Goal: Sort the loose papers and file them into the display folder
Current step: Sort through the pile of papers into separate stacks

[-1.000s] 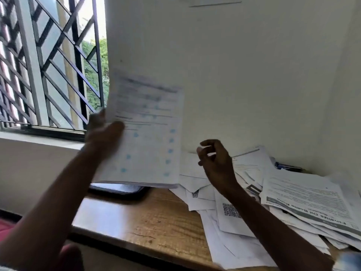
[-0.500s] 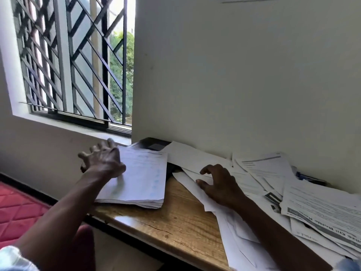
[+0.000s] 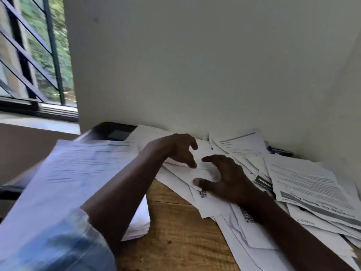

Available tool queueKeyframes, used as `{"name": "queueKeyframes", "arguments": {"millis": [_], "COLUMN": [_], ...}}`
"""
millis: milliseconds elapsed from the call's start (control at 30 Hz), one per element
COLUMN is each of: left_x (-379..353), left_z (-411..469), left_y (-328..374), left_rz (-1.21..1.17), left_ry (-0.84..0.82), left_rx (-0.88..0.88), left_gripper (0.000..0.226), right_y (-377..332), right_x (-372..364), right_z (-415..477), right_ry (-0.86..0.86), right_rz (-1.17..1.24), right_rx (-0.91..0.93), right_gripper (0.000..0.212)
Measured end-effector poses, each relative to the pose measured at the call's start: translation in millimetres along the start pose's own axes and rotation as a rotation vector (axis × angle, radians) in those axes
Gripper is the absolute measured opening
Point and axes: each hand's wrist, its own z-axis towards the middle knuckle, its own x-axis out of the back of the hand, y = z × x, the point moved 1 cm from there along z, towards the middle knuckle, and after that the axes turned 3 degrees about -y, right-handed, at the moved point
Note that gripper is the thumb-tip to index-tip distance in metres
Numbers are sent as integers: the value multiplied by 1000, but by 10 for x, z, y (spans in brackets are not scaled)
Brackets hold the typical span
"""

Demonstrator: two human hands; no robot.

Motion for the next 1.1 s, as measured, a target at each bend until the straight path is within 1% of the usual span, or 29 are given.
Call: {"name": "queueKeyframes", "arguments": {"millis": [33, 67, 133, 167, 233, 267, 333, 367, 433, 467, 567, 633, 667, 700, 733, 767, 833, 867, 900, 967, 1000, 1033, 1100], "left_x": [-40, -87, -187, -209, -212, -214, -247, -275, -306, -301, -247, -243, -245, -240, -240, -234, -246, -258, -270, -283, -294, -314, -369], "left_z": [80, 148, 217, 221, 219, 196, 141, 114, 83, 67, 16, -3, 3, -4, -4, -5, -25, -24, -5, 52, 67, 71, 106], "left_y": [-19, -45, -78, -91, -123, -128, -115, -93, -56, -42, -41, -87, -126, -149, -180, -197, -190, -179, -183, -197, -189, -177, -186], "left_rz": [15, 22, 36, 50, 75, 88, 148, 197, 248, 214, 44, -9, -49, -108, -192, -300, -491, -490, -407, -93, 27, 88, 90], "left_ry": [-84, -143, -179, -157, -66, -7, 98, 152, 274, 349, 615, 734, 759, 758, 714, 633, 413, 346, 341, 411, 378, 306, 135], "left_rx": [2, -7, -35, -40, -28, -25, -55, -76, -100, -94, -46, -23, -28, -48, -78, -118, -153, -140, -128, -83, -38, 8, 92], "left_gripper": [82, 89, 96, 96, 88, 80, 56, 44, 30, 26, 21, 19, 18, 18, 20, 28, 49, 54, 52, 42, 47, 60, 84], "right_y": [19, 34, 82, 94, 150, 166, 191, 199, 213, 227, 266, 299, 311, 326, 347, 359, 379, 389, 399, 407, 404, 403, 404], "right_x": [-9, -12, 16, 41, 68, 84, 100, 100, 104, 112, 132, 153, 156, 168, 173, 181, 186, 189, 190, 183, 179, 175, 173], "right_z": [8, 18, 38, 57, 98, 107, 105, 99, 78, 67, 45, 31, 26, 20, 12, 4, -2, 2, 8, 26, 35, 41, 50], "right_ry": [-74, -115, -113, -99, -106, -107, -92, -90, -89, -89, -91, -80, -69, -48, -23, 2, 37, 50, 56, 60, 64, 67, 67], "right_rz": [-47, -47, 26, 41, 17, -8, -73, -97, -91, -76, -55, -47, -44, -46, -50, -51, -46, -53, -72, -101, -106, -108, -127], "right_rx": [-34, -67, -123, -128, -156, -166, -170, -165, -153, -142, -113, -113, -123, -122, -117, -111, -104, -103, -107, -123, -134, -147, -171], "right_gripper": [100, 106, 101, 96, 87, 85, 83, 79, 72, 75, 95, 101, 100, 97, 93, 88, 78, 73, 70, 66, 65, 64, 60]}}
